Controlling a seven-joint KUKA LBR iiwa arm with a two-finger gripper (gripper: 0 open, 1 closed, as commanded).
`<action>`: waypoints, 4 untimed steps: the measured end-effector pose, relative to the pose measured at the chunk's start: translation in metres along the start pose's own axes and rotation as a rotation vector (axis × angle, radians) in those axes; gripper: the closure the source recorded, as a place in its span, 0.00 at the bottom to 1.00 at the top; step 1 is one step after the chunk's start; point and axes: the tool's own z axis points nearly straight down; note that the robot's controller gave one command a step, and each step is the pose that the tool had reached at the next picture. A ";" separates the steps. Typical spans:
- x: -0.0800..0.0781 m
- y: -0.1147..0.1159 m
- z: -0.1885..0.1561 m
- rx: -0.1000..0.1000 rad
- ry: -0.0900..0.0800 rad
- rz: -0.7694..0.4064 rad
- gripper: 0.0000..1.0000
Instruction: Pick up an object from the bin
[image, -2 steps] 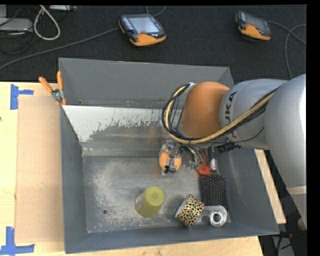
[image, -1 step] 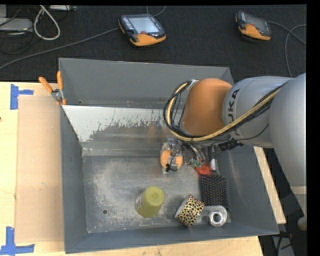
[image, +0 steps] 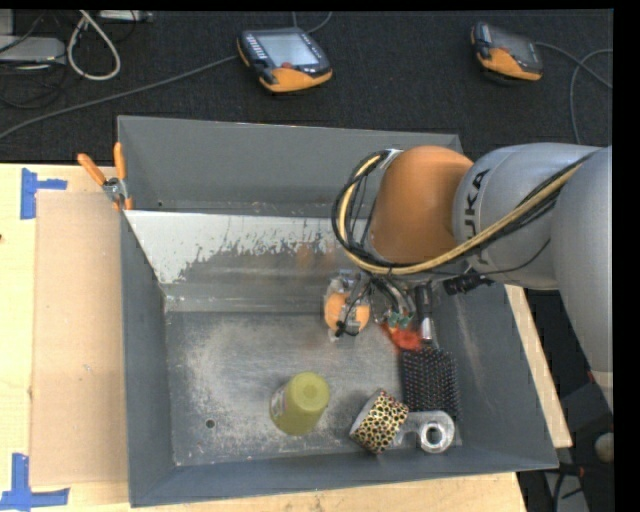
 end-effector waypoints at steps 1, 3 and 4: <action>0.002 0.000 -0.030 0.000 0.007 0.001 1.00; -0.001 0.000 -0.077 -0.001 0.000 0.002 1.00; 0.000 0.000 -0.092 -0.001 0.002 0.003 1.00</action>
Offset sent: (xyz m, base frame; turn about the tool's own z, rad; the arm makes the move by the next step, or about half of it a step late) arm -0.0022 0.0001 0.0741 0.0006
